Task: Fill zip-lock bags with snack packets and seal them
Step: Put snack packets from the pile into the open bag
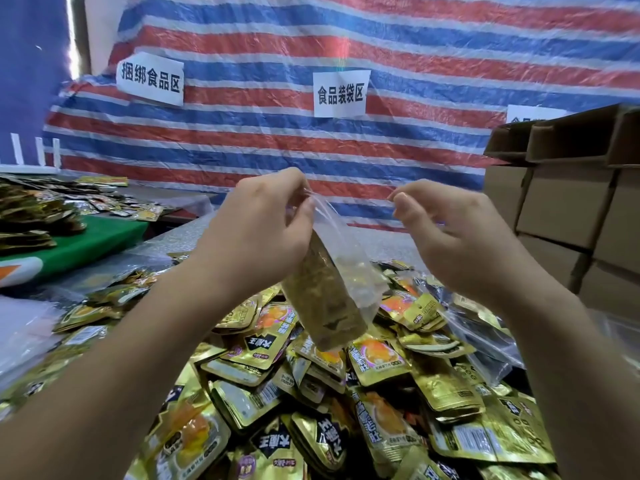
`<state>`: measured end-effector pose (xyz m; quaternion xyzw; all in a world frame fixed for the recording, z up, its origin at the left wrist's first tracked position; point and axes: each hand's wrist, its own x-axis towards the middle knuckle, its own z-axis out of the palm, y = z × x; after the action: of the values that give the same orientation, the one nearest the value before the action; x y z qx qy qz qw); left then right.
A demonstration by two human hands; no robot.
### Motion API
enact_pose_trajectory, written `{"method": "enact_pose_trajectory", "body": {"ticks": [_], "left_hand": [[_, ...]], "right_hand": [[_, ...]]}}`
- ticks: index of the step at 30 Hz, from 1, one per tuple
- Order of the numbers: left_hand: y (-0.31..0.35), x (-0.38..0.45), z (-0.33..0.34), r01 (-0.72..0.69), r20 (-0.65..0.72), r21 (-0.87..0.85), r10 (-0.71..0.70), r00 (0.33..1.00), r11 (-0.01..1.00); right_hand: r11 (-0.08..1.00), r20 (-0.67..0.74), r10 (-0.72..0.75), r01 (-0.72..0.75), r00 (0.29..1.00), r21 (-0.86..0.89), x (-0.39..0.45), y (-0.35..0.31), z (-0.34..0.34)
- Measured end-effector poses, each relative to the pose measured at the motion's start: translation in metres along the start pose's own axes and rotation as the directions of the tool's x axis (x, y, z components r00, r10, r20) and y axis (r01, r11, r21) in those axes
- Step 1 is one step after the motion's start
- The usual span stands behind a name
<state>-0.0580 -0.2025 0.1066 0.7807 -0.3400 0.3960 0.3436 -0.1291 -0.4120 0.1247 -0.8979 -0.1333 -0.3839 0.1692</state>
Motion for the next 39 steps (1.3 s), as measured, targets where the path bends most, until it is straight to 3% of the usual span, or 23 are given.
{"method": "enact_pose_trajectory", "body": {"ticks": [3,5,7,11,14,19,21,22,24,26,31,33,35,39], "left_hand": [[-0.002,0.0,0.004,0.023,-0.038,0.028,-0.022,0.999,0.999],[0.0,0.0,0.006,0.028,-0.037,0.005,-0.028,0.999,1.0],[0.001,-0.001,0.007,0.026,-0.013,-0.038,-0.027,1.0,0.999],[-0.002,0.0,0.002,0.061,0.05,-0.076,-0.057,0.997,0.995],[0.0,0.001,-0.001,0.084,0.009,-0.161,-0.084,0.996,0.983],[-0.002,0.003,-0.002,0.102,-0.079,-0.154,-0.115,0.99,0.983],[-0.006,0.003,-0.001,0.105,-0.078,-0.088,-0.112,0.991,0.991],[-0.007,0.003,0.0,0.104,-0.071,-0.059,-0.109,0.992,0.993],[-0.009,0.001,0.003,0.101,-0.044,-0.035,-0.102,0.994,0.994],[-0.009,0.001,0.004,0.103,-0.017,-0.032,-0.103,0.995,0.994],[-0.01,0.0,0.006,0.094,0.037,-0.035,-0.092,0.995,0.995],[-0.008,0.0,0.007,0.089,0.039,-0.03,-0.088,0.995,0.996],[-0.007,0.0,0.008,0.081,0.041,-0.023,-0.08,0.996,0.996],[-0.007,0.0,0.006,0.082,0.02,-0.033,-0.081,0.997,0.996]], "right_hand": [[0.992,0.298,0.116,-0.125,0.948,0.012,-0.002,-0.001,0.006],[0.993,0.409,0.118,-0.12,0.905,-0.02,-0.004,0.0,0.014],[0.994,0.362,0.102,-0.112,0.927,0.005,-0.003,0.004,0.021],[0.981,0.106,0.094,-0.111,0.99,0.162,0.0,0.006,0.02],[0.95,-0.041,0.128,-0.111,0.991,0.292,0.002,0.006,0.018],[0.879,0.057,0.213,-0.216,0.975,0.425,0.003,0.018,0.02],[0.907,0.066,0.292,-0.298,0.954,0.297,0.003,0.035,0.028],[0.935,0.096,0.315,-0.326,0.944,0.14,0.002,0.046,0.033],[0.932,0.251,0.356,-0.321,0.9,-0.171,-0.001,0.063,0.042],[0.906,0.395,0.402,-0.295,0.826,-0.305,-0.008,0.074,0.049],[0.977,0.563,0.214,-0.19,0.798,-0.101,-0.017,0.073,0.076],[0.969,0.588,0.209,-0.083,0.782,-0.234,-0.005,0.076,0.091],[0.948,0.6,0.256,-0.076,0.758,-0.309,0.007,0.075,0.1],[0.977,0.631,0.192,-0.086,0.751,-0.194,0.028,0.078,0.108]]}}
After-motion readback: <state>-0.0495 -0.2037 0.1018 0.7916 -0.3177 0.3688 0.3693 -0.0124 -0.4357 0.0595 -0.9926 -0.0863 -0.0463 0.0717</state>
